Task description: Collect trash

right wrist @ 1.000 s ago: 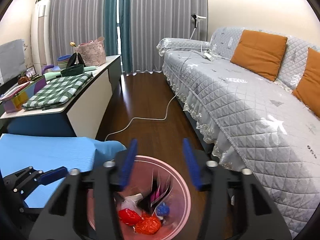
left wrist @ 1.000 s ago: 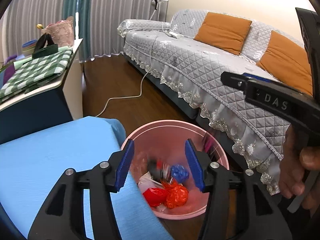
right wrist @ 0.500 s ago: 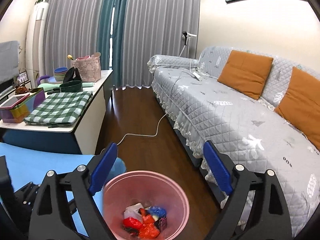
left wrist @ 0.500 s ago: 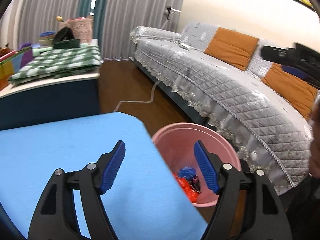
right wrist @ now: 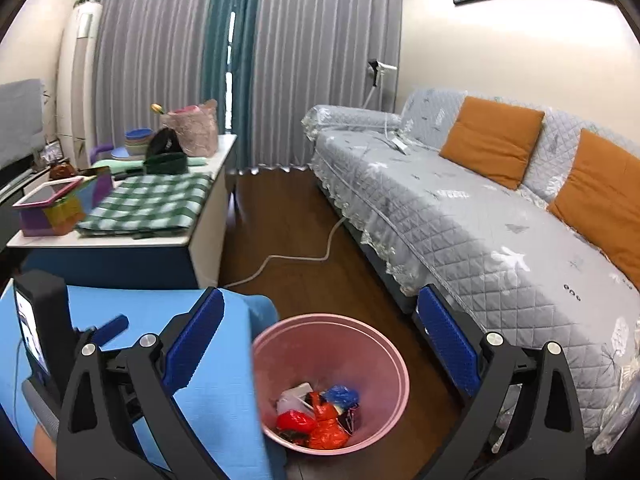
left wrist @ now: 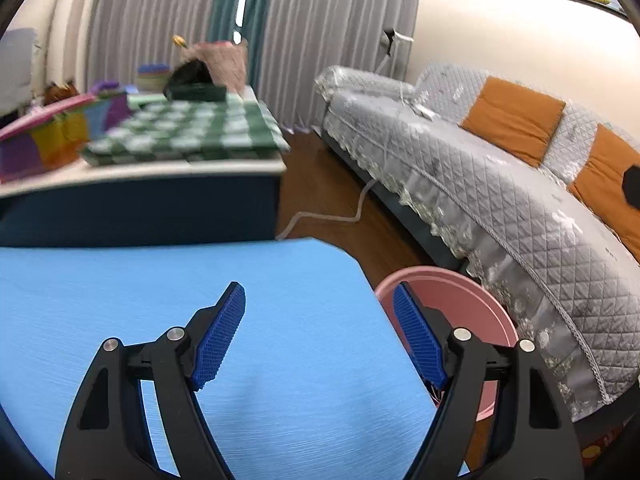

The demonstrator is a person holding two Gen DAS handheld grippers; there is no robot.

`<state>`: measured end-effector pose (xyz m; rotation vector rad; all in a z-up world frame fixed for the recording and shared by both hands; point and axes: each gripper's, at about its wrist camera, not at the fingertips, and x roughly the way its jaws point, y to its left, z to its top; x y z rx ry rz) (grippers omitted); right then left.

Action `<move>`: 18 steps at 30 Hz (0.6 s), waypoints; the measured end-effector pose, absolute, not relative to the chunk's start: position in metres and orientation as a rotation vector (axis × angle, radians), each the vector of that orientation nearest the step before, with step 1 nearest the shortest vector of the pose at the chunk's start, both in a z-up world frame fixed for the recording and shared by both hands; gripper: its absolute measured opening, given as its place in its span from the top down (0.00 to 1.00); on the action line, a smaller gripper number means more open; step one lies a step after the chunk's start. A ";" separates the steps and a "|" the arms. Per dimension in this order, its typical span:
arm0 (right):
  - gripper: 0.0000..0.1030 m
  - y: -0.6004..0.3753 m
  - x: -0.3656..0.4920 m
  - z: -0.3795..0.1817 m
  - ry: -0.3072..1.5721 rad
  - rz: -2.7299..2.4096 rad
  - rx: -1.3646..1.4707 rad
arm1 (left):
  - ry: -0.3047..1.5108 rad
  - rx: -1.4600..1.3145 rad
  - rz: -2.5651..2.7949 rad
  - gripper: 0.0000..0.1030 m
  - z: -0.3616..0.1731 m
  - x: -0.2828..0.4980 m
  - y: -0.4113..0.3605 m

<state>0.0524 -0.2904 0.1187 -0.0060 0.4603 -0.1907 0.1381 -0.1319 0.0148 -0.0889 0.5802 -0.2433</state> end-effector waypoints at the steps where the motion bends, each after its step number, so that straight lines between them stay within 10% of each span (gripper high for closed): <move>1: 0.07 -0.286 0.050 0.122 0.448 -0.176 -0.008 | 0.568 -0.089 -0.230 0.28 0.021 0.134 -0.126; 18: 0.05 -0.223 -0.019 0.105 0.468 0.066 0.026 | 0.575 -0.077 0.040 0.12 0.058 -0.006 0.005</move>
